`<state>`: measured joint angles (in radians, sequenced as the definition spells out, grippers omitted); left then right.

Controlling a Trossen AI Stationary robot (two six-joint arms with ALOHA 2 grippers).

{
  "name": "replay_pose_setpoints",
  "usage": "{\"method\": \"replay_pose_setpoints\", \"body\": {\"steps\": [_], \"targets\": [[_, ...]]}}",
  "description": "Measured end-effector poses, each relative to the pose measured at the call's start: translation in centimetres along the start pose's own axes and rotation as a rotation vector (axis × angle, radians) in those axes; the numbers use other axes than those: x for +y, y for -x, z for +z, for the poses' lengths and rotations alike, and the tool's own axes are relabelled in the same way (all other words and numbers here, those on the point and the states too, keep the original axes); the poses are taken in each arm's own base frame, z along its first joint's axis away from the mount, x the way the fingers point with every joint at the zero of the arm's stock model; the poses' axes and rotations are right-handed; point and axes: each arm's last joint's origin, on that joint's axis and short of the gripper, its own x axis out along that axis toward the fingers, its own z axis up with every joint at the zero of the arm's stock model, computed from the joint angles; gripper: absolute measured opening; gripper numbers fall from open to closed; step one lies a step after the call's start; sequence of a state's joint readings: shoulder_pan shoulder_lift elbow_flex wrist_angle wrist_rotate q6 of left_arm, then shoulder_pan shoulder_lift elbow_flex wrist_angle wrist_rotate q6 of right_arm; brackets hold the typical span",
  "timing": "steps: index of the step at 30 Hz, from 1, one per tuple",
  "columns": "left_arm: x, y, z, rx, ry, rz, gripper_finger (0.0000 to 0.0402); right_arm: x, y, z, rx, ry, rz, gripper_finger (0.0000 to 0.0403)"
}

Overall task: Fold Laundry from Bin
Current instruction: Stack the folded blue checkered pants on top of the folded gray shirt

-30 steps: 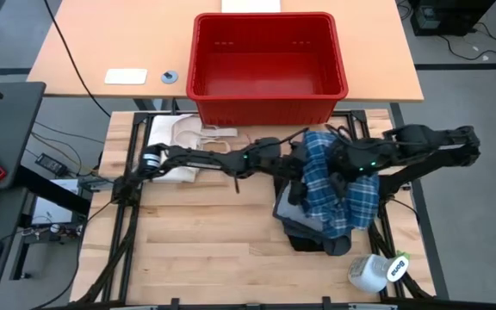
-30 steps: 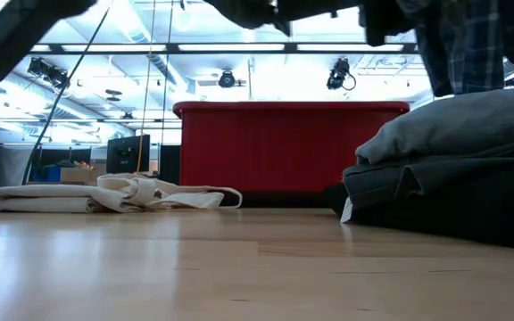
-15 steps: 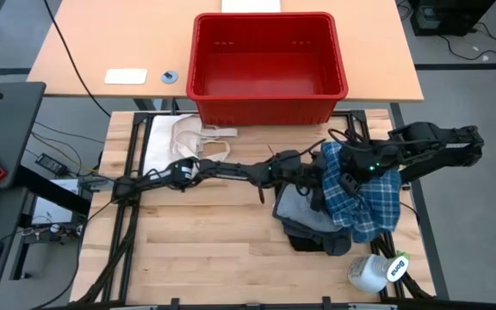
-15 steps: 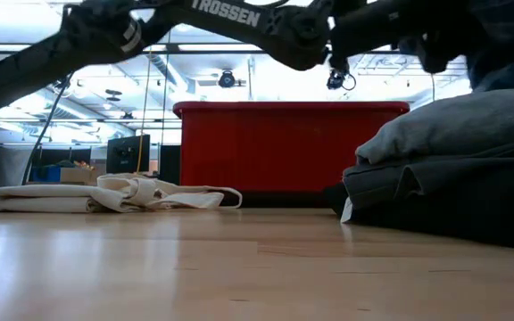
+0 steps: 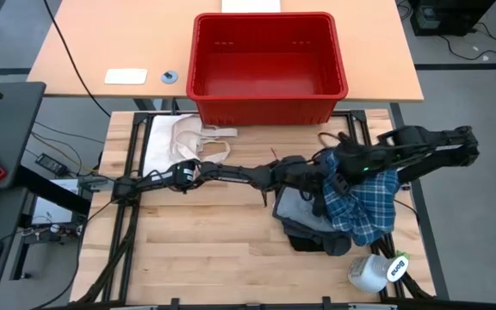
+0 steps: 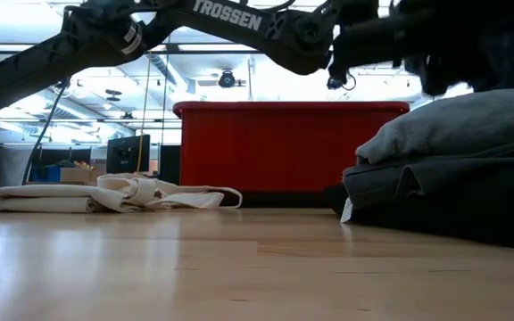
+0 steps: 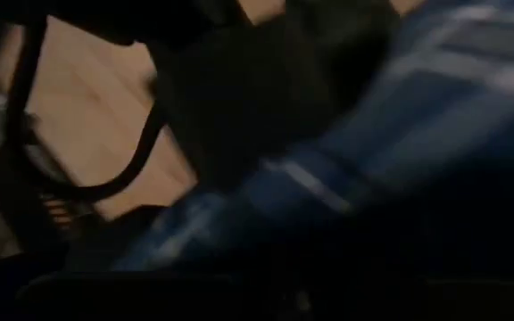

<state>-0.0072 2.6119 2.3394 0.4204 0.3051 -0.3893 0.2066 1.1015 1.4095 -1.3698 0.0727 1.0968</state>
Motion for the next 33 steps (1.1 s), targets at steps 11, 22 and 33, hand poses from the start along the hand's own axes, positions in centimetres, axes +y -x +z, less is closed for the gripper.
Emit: {"method": "replay_pose_setpoints", "body": {"steps": [11,22,33], "targets": [[4.2,2.0,-1.9,0.363,0.083,0.109,0.0389,1.3,-5.0,-0.3,0.038,0.02,-0.091,0.0059],[2.6,4.1,0.4,0.615,-0.017,0.092,0.0389,1.3,-5.9,-1.5,0.056,0.025,-0.08,0.0059],[0.4,8.5,4.9,0.916,-0.169,0.237,0.0389,1.5,-4.9,-1.3,-0.042,0.102,0.002,0.0059]]}}
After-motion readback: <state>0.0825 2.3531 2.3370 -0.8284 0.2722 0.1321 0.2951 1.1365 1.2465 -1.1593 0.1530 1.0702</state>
